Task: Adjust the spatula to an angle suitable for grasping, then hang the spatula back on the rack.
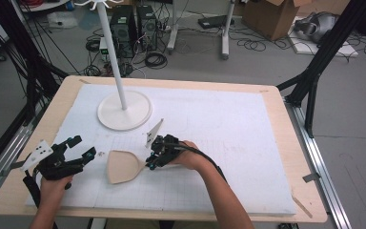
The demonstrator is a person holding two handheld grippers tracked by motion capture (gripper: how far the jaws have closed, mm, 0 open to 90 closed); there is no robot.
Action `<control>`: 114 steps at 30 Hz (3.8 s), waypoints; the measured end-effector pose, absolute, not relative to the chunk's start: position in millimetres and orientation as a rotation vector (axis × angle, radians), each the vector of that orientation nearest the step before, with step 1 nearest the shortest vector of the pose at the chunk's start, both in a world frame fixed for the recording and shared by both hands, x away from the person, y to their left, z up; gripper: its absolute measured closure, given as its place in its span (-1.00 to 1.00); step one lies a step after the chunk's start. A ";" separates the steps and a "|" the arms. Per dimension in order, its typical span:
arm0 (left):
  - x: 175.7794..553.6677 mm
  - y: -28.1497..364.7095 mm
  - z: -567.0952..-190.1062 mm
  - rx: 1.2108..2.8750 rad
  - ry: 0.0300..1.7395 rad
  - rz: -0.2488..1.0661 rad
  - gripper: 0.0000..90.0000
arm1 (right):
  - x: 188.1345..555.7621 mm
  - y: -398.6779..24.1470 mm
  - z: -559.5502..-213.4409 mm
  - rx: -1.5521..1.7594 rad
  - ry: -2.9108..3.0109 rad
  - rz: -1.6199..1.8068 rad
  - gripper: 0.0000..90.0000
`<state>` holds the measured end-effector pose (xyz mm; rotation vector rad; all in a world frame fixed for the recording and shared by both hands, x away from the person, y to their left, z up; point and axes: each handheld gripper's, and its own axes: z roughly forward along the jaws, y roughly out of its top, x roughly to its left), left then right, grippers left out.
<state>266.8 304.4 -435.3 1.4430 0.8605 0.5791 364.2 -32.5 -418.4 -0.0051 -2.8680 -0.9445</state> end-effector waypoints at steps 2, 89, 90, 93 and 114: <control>267.0 304.8 -435.7 1.444 0.859 0.579 -0.57 | 365.3 -27.8 -422.1 0.001 -2.864 -0.951 0.71; 335.9 120.8 -414.5 2.332 0.465 0.064 -0.02 | 274.1 -283.9 -411.7 -1.244 -2.941 -1.671 -0.57; 338.2 119.8 -415.9 2.349 0.475 0.050 0.01 | 274.0 -284.0 -411.7 -1.248 -2.940 -1.669 -0.57; 340.8 118.4 -418.8 2.369 0.483 0.032 0.07 | 274.2 -284.6 -412.0 -1.245 -2.943 -1.667 -0.57; 334.9 106.3 -425.1 2.496 0.362 0.114 0.68 | 274.7 -284.9 -412.2 -1.264 -2.956 -1.651 -0.56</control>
